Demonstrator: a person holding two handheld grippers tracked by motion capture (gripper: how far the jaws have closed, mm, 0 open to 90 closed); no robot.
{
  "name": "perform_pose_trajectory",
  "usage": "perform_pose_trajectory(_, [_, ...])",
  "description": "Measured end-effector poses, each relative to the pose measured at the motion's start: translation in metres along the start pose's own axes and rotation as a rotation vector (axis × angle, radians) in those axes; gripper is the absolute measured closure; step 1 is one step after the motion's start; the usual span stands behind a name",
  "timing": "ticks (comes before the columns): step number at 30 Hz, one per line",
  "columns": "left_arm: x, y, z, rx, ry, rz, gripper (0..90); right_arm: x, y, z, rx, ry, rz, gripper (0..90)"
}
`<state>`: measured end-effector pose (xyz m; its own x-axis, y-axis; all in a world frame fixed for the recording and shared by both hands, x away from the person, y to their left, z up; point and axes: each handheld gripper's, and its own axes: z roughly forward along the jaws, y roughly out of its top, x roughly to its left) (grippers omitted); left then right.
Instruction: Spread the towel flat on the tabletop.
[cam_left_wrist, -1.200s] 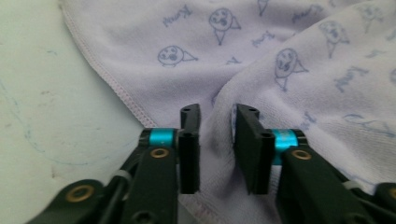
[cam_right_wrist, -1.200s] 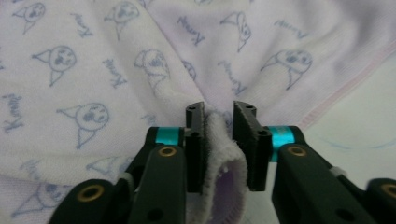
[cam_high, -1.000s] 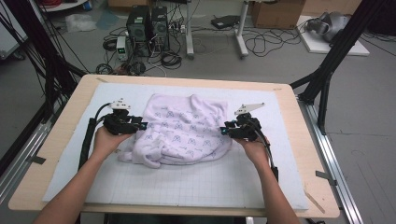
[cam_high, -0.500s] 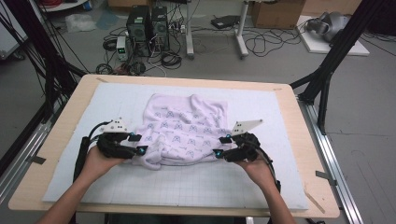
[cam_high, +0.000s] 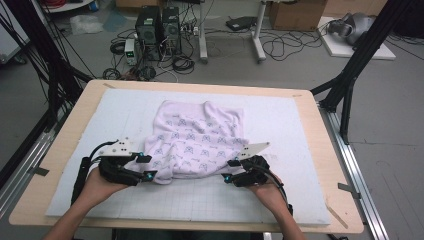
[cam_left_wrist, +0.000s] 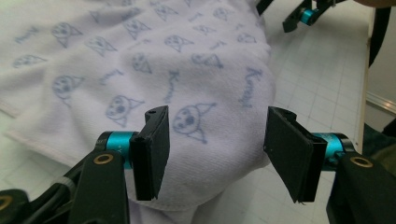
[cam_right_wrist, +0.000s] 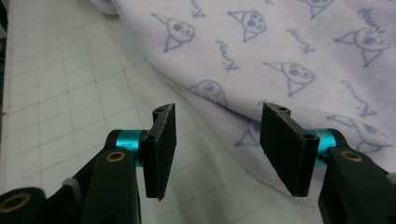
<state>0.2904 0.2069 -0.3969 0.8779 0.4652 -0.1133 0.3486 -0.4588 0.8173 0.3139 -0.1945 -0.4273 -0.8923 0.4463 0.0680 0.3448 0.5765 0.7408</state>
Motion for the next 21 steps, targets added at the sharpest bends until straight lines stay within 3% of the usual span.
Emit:
perform_pose_trajectory(3, [0.001, -0.007, 0.009, 0.031, -0.048, -0.007, 41.8, 0.000, -0.001, 0.007, 0.023, 0.000, -0.002, 47.5])
perform_pose_trajectory(6, [0.001, -0.012, 0.016, 0.062, -0.063, 0.003, 45.7, 0.001, -0.001, 0.015, 0.062, -0.018, -0.013, 55.3])
perform_pose_trajectory(9, [0.003, -0.014, 0.023, 0.083, -0.061, 0.006, 63.4, -0.001, 0.000, 0.018, 0.065, -0.037, -0.023, 69.0])
perform_pose_trajectory(11, [0.008, -0.013, 0.025, 0.090, -0.059, 0.014, 77.2, -0.006, 0.000, 0.018, 0.055, -0.026, 0.004, 79.8])
perform_pose_trajectory(13, [0.011, -0.011, 0.024, 0.089, -0.052, 0.014, 81.7, -0.010, -0.002, 0.016, 0.045, 0.003, 0.035, 86.4])
perform_pose_trajectory(16, [0.012, -0.005, 0.018, 0.072, -0.030, 0.016, 83.5, -0.013, -0.002, 0.009, 0.041, 0.030, 0.051, 87.9])
perform_pose_trajectory(21, [0.016, 0.017, 0.000, 0.008, -0.001, 0.013, 83.9, -0.015, 0.010, -0.020, 0.003, 0.016, 0.040, 88.0])
